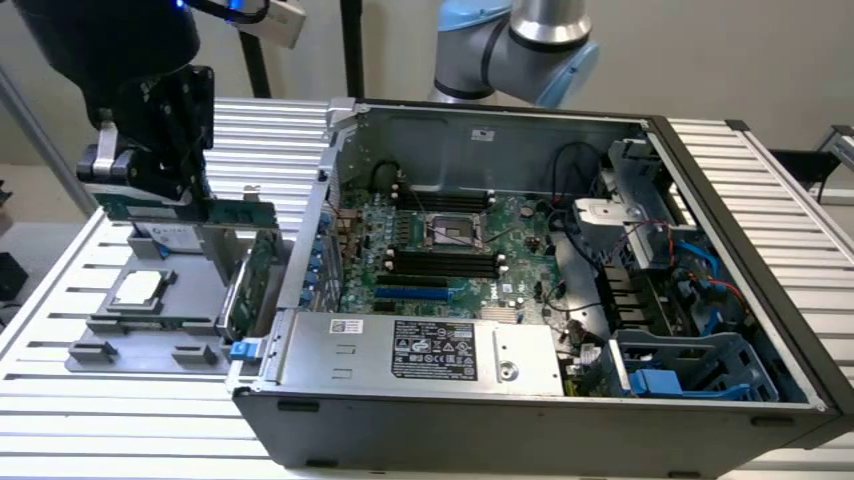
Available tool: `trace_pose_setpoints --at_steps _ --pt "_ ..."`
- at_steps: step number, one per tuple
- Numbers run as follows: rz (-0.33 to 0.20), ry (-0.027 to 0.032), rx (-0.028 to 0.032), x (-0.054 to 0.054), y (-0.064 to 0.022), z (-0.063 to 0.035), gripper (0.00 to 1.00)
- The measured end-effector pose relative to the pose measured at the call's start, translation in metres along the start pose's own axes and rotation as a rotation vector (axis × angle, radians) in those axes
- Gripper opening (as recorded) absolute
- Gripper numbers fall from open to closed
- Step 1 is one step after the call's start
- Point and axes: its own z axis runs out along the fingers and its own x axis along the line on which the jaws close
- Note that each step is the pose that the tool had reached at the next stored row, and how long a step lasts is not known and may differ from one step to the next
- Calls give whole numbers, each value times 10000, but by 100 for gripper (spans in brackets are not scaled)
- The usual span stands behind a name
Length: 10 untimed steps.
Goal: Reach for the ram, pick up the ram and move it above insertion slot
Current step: 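Pick up the ram and move it above insertion slot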
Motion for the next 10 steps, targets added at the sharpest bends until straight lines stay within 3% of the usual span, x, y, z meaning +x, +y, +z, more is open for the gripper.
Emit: trace_pose_setpoints --at_steps 5,10 --pt "-2 -71 -4 -9 -228 -35 14" --pt "-2 -84 -5 -20 -455 -43 14"
